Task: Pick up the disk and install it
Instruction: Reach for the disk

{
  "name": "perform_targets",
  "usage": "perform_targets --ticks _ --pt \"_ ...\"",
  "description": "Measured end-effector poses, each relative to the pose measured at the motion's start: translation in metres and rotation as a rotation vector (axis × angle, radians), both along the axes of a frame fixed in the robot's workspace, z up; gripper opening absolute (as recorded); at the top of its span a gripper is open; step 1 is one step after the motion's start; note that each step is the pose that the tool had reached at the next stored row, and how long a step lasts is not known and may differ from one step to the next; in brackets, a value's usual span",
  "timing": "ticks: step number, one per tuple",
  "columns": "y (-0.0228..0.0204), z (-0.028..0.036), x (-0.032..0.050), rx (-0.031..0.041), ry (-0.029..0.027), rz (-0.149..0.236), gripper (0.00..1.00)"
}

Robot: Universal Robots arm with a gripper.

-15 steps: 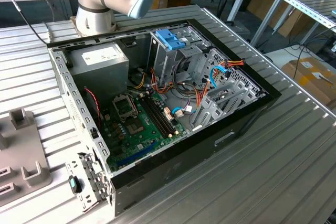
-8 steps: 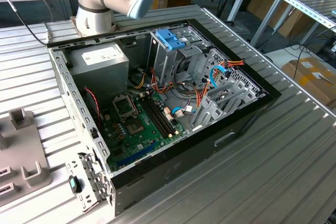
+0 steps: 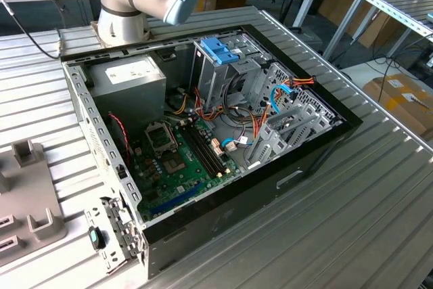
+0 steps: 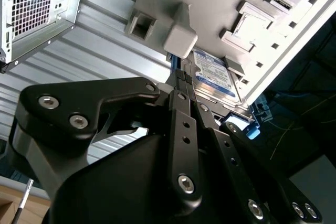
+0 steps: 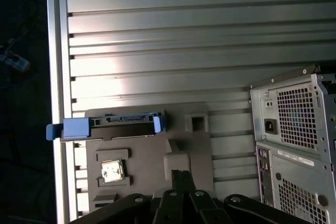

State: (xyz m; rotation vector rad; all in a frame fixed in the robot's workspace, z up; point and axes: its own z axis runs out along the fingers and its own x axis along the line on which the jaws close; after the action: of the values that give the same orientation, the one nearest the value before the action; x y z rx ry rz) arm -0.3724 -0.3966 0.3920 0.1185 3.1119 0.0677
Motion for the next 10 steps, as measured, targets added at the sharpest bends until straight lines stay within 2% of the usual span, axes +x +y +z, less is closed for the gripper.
perform_targets --ticks 3,10 --pt "0.0001 0.0000 -0.0030 0.0000 0.0001 0.000 0.11" --pt "0.0002 0.0000 -0.0036 0.0000 0.0000 0.000 0.11"
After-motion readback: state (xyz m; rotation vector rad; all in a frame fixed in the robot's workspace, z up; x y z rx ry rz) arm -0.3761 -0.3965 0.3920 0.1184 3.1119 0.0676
